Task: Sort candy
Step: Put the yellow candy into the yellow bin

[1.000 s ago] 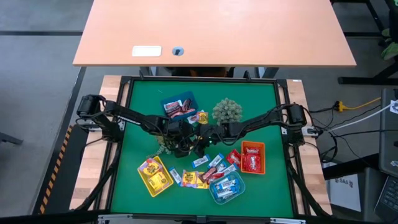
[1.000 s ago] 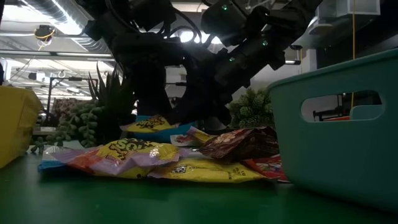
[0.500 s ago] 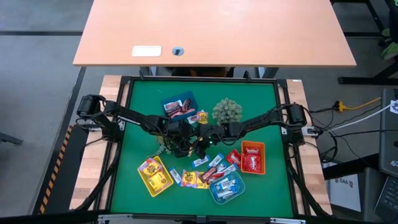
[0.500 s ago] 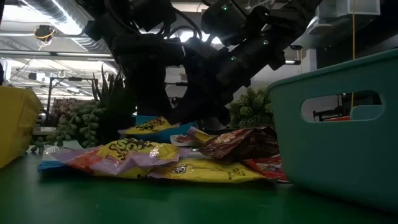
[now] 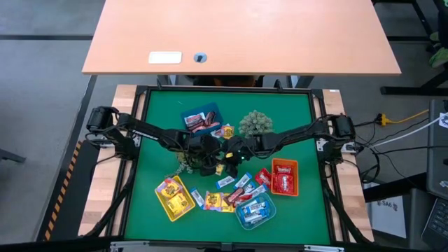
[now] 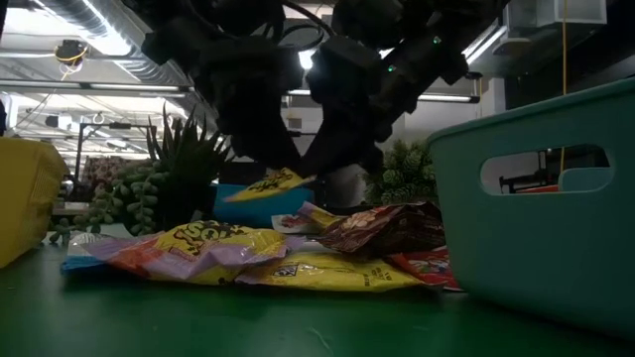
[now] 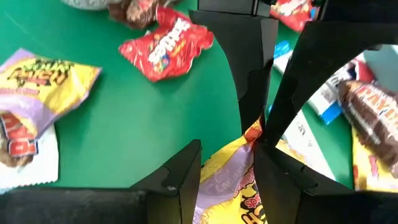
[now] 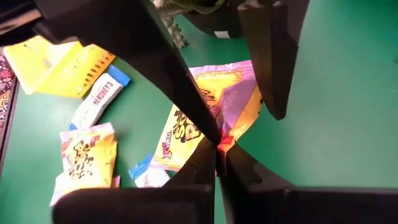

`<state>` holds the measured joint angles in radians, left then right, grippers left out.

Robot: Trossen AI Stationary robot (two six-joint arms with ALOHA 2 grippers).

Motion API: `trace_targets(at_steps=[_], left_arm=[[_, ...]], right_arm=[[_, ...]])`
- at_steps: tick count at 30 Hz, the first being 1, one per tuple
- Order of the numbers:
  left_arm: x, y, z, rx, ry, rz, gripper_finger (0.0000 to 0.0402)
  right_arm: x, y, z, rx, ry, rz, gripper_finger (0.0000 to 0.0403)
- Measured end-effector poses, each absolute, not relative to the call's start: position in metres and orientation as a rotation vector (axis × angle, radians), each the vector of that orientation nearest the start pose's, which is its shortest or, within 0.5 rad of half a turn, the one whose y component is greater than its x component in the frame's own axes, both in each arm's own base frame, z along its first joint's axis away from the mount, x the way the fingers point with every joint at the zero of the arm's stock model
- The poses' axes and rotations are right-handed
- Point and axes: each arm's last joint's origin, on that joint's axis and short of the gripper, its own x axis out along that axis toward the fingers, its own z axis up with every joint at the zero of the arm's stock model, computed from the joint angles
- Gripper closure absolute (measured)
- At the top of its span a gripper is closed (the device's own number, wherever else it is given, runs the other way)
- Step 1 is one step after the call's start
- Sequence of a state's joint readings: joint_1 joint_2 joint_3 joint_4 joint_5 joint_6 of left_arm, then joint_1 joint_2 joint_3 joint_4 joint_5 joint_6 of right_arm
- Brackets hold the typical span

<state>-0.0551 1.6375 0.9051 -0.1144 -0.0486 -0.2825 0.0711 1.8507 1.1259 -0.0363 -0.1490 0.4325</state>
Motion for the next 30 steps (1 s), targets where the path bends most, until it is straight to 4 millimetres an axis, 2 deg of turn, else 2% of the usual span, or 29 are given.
trace_targets(at_steps=[4,9,19,26,30], left_arm=[[0.326,-0.017,0.177,-0.225,0.807,0.105,0.0274],[0.322,-0.017,0.188,-0.232,0.785,0.080,0.0274],[0.296,-0.018,0.223,-0.239,0.766,0.048,0.0274],[0.286,-0.030,0.235,-0.243,0.767,-0.011,0.0274],[0.283,-0.035,0.238,-0.240,0.764,-0.037,0.0274]], right_arm=[[0.381,0.032,0.178,0.446,0.816,0.054,0.0400],[0.383,0.034,0.182,0.481,0.797,0.157,0.0399],[0.396,0.038,0.210,0.467,0.741,0.283,0.0402],[0.400,0.029,0.218,0.456,0.722,0.231,0.0402],[0.401,0.032,0.220,0.466,0.708,0.275,0.0402]])
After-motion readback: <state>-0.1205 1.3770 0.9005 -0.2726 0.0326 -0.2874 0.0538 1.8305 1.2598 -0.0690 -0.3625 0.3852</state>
